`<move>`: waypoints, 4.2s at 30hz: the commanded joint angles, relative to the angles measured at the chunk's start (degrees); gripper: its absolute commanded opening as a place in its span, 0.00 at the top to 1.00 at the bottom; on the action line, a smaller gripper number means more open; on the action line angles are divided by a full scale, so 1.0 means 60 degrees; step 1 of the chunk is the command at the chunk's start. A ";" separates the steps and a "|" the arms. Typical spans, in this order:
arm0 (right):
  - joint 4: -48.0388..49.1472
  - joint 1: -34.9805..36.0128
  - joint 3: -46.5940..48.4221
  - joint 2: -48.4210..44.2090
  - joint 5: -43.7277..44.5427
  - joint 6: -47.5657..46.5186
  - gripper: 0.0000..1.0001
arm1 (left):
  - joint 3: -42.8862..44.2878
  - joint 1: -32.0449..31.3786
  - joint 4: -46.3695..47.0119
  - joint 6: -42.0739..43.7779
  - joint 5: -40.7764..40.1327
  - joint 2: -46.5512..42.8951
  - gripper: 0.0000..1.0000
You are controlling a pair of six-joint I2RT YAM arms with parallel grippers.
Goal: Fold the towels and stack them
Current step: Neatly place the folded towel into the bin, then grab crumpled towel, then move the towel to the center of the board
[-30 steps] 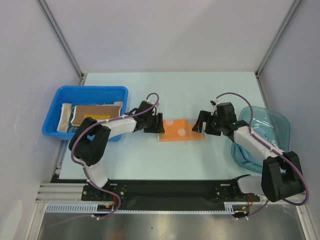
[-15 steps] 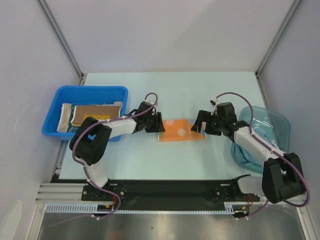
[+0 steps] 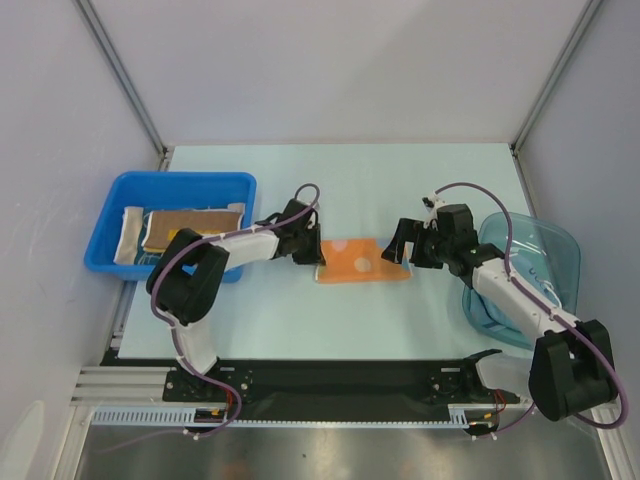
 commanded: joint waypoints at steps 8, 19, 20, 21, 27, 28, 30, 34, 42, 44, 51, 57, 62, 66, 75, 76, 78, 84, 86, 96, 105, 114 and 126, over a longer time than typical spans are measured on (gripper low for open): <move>-0.0057 0.0050 0.0366 -0.0654 -0.0091 -0.0048 0.00 | 0.2005 -0.0151 -0.3626 0.1324 -0.1670 -0.0545 1.00; 0.0031 0.0036 0.0425 -0.0596 -0.0134 0.0025 0.01 | 0.4481 0.0199 -0.7023 0.3138 -0.4685 -0.1527 1.00; 0.0031 0.0036 0.0440 -0.0596 -0.0134 0.0025 0.00 | 0.4598 0.0302 -0.7172 0.3286 -0.4760 -0.1600 1.00; 0.0060 0.0036 0.0440 -0.0581 -0.0134 0.0025 0.00 | 0.4744 0.0520 -0.7463 0.3389 -0.4877 -0.1703 1.00; 0.0148 0.0050 0.0469 -0.0479 -0.0208 0.0054 0.00 | 0.4586 0.1866 -0.8037 0.4473 -0.5492 -0.2479 1.00; 0.0134 0.0065 0.0483 -0.0479 -0.0193 0.0011 0.00 | 0.4512 0.2059 -0.8008 0.4793 -0.5508 -0.2596 1.00; 0.0105 0.0050 0.0498 -0.0435 -0.0135 -0.0048 0.00 | 0.4308 0.2599 -0.7863 0.5131 -0.5609 -0.2917 1.00; 0.0178 0.0050 0.0484 -0.0259 -0.0135 -0.0150 0.00 | 0.4219 0.3436 -0.7584 0.5368 -0.5786 -0.3154 1.00; 0.0280 0.0050 0.0586 0.0019 -0.0105 -0.0340 0.00 | 0.3620 0.4989 -0.6255 0.6362 -0.6211 -0.2949 1.00; 0.0353 0.0050 0.0645 0.0121 -0.0076 -0.0370 0.00 | 0.3443 0.5325 -0.5929 0.6524 -0.5772 -0.2964 1.00; 0.0748 0.0050 0.0674 0.0576 -0.0149 -0.0502 0.00 | 0.3530 0.6088 -0.5446 0.6832 -0.5976 -0.2422 1.00; 0.0837 0.0050 0.0747 0.0737 -0.0325 -0.0502 0.00 | 0.3384 0.6820 -0.4993 0.6876 -0.6268 -0.1866 1.00; 0.0881 0.0021 0.0806 0.0781 -0.0222 -0.0604 0.00 | 0.3704 0.7304 -0.4391 0.6671 -0.7425 -0.1017 1.00; 0.0822 -0.0023 0.0865 0.0840 -0.0018 -0.0619 0.00 | 0.4539 0.7466 -0.4813 0.6293 -0.7822 -0.0094 0.81; -0.0026 0.0006 0.1449 0.0328 0.1093 -0.0342 0.00 | 0.5786 0.7203 -0.5986 0.5017 -0.7284 -0.0061 0.00; -0.0158 0.0006 0.1610 0.0095 0.2097 -0.0211 0.00 | 0.5713 0.7043 -0.5929 0.5074 -0.6874 -0.0266 0.00; -0.0830 -0.0023 0.2122 -0.0053 0.3607 0.0360 0.00 | 0.5172 0.6282 -0.5446 0.5119 -0.6461 -0.1112 0.00; -0.3847 -0.2183 0.4082 0.0735 0.6484 0.0902 0.00 | 0.3679 0.4918 -0.4363 0.4606 -0.3381 -0.3472 0.00; -0.4914 -0.2877 0.4496 0.1043 0.6867 0.1166 0.00 | 0.3095 0.4583 -0.3895 0.4227 -0.2830 -0.4483 0.00; -0.6194 -0.6174 0.3283 0.0649 0.7336 0.3510 0.01 | 0.2138 0.3791 -0.3319 0.3594 0.1729 -0.5542 0.00; -0.3706 -0.6996 0.2079 0.1250 0.6108 0.2562 0.50 | 0.2753 0.3305 -0.3174 0.3008 0.2602 -0.5366 0.00; -0.4539 -0.6323 0.6382 0.0607 0.2574 -0.0207 1.00 | 0.3015 0.3335 -0.2191 0.2935 0.4630 -0.5133 0.00; -0.2224 -0.1914 1.0141 0.0546 -0.0763 0.0449 1.00 | 0.3120 0.3335 -0.2120 0.3009 0.3940 -0.5365 0.01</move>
